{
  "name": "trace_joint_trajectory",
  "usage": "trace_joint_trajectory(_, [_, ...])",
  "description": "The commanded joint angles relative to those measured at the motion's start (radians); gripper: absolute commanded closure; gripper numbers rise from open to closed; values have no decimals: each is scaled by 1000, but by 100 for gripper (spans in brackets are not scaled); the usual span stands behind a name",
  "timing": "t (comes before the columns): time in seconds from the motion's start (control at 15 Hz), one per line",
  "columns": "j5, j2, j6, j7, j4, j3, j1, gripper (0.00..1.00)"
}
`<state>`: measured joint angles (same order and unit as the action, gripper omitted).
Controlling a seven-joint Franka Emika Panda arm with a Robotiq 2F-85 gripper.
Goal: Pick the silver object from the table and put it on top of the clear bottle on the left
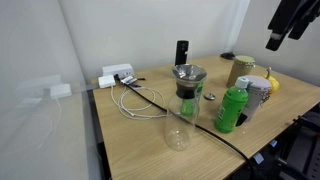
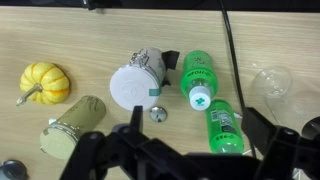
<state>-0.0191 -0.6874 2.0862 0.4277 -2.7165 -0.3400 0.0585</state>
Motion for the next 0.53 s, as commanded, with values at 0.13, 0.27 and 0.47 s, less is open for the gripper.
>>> trace_joint_trajectory(0.13, [7,13,28,-2,-4,30,12,0])
trace_joint_trajectory(0.27, [6,31,73,-12,-7,51,2,0])
trace_joint_trajectory(0.47, [6,97,166,-33,-4,98,-21,0])
